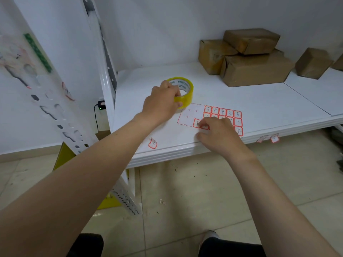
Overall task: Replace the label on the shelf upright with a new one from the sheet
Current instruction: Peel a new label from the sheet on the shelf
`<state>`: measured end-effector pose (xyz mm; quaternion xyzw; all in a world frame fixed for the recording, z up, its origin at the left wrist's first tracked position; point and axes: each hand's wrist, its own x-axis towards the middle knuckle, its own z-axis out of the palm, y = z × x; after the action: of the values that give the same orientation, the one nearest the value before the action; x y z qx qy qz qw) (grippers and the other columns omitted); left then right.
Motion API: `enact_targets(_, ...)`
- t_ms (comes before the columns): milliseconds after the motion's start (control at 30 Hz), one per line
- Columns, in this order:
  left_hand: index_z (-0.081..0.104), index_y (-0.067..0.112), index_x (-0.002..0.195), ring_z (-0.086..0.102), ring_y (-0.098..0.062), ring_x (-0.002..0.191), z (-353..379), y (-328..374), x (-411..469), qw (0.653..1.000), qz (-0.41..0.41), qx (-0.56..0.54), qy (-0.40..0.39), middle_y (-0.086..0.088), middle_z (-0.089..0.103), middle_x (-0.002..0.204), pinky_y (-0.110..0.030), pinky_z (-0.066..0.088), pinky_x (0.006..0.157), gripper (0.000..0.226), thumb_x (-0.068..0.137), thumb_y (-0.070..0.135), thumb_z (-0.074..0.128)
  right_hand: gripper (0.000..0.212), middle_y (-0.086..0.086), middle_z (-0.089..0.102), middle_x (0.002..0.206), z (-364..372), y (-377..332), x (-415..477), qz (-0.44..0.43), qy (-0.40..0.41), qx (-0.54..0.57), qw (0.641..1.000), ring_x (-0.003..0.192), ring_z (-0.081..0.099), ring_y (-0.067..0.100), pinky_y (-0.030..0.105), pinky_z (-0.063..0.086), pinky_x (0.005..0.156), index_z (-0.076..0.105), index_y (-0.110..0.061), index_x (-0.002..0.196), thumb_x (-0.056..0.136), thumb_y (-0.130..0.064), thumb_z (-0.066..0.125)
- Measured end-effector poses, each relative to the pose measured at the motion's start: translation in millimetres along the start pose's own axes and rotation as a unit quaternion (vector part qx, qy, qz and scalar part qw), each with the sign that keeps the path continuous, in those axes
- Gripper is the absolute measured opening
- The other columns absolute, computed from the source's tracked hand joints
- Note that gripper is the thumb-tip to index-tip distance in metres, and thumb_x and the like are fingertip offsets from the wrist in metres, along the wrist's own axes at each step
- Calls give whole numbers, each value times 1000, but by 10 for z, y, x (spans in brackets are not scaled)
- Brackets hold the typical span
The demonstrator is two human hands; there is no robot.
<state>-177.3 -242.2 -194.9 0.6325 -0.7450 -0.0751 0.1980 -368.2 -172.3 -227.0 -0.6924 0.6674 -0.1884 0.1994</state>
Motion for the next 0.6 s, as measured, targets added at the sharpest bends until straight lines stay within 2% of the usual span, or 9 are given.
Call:
enact_targets(133, 63, 25, 126, 49, -36, 128, 23, -116, -15, 998, -45, 17, -30, -6, 44, 143, -45, 44, 96, 27, 102, 36, 68, 38, -4, 67, 127, -76, 4, -64, -2, -4, -44, 999, 129, 43, 29, 43, 45, 101, 67, -29, 126, 88, -37, 69)
enact_targets(267, 64, 25, 128, 49, -36, 129, 84, -138, -86, 996, -66, 26, -44, -8, 44, 143, -45, 45, 97, 30, 100, 36, 69, 60, -3, 59, 133, -168, -6, -159, -13, -38, -75, 996, 132, 41, 29, 47, 44, 104, 61, -33, 133, 79, -50, 81)
enact_targets(400, 65, 25, 129, 49, -37, 130, 87, -81, -186, 996, -81, 15, -30, -11, 47, 142, -47, 48, 101, 33, 96, 31, 73, 78, -1, 48, 136, -172, 52, -223, -49, -72, -115, 990, 134, 34, 29, 47, 41, 106, 52, -35, 144, 74, -47, 85)
enact_targets(500, 65, 23, 133, 47, -37, 134, 56, 28, -302, 997, -79, -12, -5, -11, 48, 144, -46, 48, 106, 35, 99, 32, 70, 74, -1, 48, 134, -123, 100, -232, -74, -51, -140, 986, 129, 38, 28, 45, 44, 104, 52, -33, 144, 77, -40, 84)
enact_targets(600, 68, 24, 126, 49, -37, 134, -11, 147, -456, 997, -67, -39, 30, -10, 54, 142, -45, 50, 106, 27, 100, 28, 65, 59, -1, 54, 131, -100, 134, -236, -99, -20, -146, 984, 126, 45, 29, 45, 47, 100, 57, -32, 138, 83, -28, 78)
